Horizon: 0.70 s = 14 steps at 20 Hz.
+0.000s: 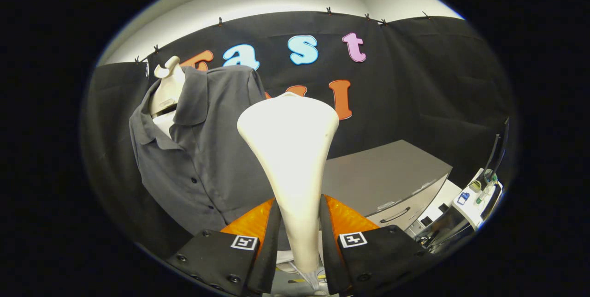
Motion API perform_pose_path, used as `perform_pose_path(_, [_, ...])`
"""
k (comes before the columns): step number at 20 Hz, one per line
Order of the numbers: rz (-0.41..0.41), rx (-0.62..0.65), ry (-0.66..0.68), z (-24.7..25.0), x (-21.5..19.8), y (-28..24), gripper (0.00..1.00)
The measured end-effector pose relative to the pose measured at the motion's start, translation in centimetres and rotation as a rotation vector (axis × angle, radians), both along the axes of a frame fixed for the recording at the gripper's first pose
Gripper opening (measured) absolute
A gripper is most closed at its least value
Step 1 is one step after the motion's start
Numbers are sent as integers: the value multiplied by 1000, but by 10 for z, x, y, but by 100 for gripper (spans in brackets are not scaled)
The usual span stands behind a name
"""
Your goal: Iron the clothes twice with a garment steamer, once on the left side and once on the right side.
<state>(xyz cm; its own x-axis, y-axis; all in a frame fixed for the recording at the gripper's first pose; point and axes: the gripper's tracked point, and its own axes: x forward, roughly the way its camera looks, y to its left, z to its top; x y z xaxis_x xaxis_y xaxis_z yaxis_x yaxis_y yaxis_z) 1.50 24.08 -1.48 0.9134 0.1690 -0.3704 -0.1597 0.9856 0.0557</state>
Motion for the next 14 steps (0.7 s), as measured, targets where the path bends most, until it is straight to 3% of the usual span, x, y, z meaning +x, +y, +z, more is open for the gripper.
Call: perform_pose_path(14, [44, 33, -28, 9, -14, -60, 50])
